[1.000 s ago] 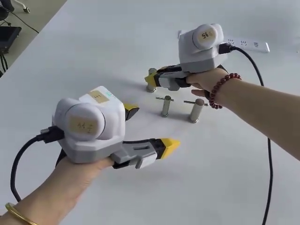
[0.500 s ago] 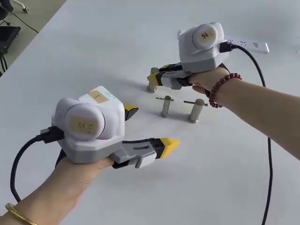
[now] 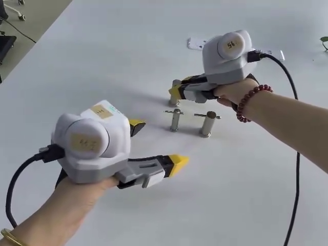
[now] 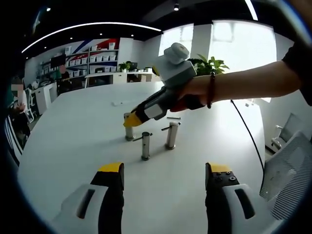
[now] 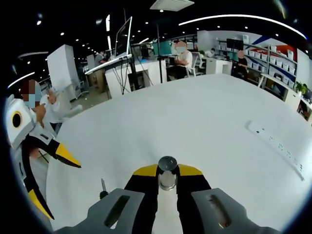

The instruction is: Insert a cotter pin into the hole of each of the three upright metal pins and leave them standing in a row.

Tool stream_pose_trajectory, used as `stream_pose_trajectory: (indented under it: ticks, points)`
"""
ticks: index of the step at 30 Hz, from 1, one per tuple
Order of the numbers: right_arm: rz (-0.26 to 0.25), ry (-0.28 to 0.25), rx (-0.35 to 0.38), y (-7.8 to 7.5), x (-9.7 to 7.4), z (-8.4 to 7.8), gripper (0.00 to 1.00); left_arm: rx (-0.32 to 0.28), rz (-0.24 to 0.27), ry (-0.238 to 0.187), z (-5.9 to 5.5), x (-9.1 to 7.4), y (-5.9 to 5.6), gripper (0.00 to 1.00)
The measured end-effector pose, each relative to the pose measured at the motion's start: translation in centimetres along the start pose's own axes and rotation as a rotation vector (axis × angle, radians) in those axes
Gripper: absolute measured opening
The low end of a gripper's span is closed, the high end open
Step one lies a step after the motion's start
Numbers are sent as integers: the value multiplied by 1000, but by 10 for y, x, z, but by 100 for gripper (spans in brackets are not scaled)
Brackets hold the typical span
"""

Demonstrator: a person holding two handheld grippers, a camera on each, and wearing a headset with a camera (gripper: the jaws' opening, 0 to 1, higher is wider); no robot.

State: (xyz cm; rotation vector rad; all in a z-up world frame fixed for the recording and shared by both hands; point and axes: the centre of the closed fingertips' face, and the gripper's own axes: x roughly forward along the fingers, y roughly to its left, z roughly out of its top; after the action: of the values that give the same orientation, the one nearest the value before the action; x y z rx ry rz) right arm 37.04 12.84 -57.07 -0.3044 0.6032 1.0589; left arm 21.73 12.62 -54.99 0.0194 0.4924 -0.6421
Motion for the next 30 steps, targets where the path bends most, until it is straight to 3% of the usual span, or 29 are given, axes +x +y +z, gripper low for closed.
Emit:
stream_pose_trajectory:
  ticks: [18, 30]
  points:
    - [-87, 14, 36, -28, -56, -36, 8, 9, -2, 1, 2, -1, -4, 67]
    - [-128, 27, 42, -25, -97, -59, 8, 18, -2, -4, 5, -6, -8, 67]
